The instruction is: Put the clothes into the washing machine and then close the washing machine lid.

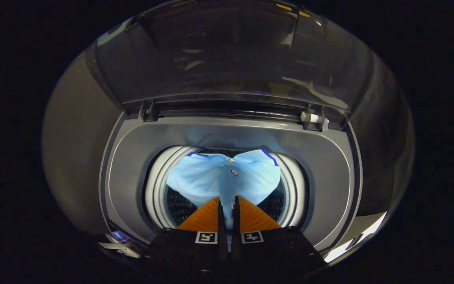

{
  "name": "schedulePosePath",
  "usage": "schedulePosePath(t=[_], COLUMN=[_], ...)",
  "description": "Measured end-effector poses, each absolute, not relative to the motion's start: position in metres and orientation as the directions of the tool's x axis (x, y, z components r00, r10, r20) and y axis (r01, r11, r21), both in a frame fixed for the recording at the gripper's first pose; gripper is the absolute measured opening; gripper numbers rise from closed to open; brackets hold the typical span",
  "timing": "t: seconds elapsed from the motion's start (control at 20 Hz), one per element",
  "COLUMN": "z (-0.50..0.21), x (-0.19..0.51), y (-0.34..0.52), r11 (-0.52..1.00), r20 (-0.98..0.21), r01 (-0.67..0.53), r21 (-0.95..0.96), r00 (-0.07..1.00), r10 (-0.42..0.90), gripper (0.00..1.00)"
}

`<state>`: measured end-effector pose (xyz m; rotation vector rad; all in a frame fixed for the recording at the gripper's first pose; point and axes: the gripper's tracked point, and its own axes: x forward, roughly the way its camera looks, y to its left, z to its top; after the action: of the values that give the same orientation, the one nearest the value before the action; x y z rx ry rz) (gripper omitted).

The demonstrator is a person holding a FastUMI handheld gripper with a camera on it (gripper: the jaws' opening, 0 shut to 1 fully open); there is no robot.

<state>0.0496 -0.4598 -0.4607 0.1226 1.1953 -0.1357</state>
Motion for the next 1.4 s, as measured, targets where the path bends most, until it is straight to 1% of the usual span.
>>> schedulePosePath(t=[0.1,0.25,0.5,0.6,0.65,0.9,1.0,1.05,1.15,1.2,1.4], z=[-0.463,-0.468,-0.474,-0.476,-0.475,-0.479,-0.475,-0.48,-0.474,-0.472,-0.452], x=[0.051,0.048,0.045,0.044,0.043,0.04,0.046,0.049,0.043,0.047,0.044], y=[-0.457,-0.455,-0.458,-0.458,-0.459,-0.461,-0.463,-0.464,-0.465,-0.469,-0.479], r11=[0.986,0.986,0.981,0.978,0.977,0.972,0.973,0.974,0.973,0.968,0.95], r20=[-0.929,-0.934,-0.936,-0.936,-0.938,-0.943,-0.933,-0.931,-0.942,-0.936,-0.922], r01=[0.166,0.166,0.193,0.207,0.213,0.233,0.229,0.225,0.226,0.247,0.306], r21=[0.02,0.016,0.012,0.007,0.006,-0.005,-0.016,-0.022,-0.044,-0.052,-0.057], r00=[0.369,0.354,0.348,0.345,0.341,0.323,0.346,0.35,0.315,0.325,0.35], r10=[-0.043,-0.044,-0.057,-0.066,-0.069,-0.083,-0.097,-0.102,-0.116,-0.134,-0.168], gripper=[0.08,0.08,0.08,0.11,0.11,0.24,0.24,0.43,0.82,1.0,0.99])
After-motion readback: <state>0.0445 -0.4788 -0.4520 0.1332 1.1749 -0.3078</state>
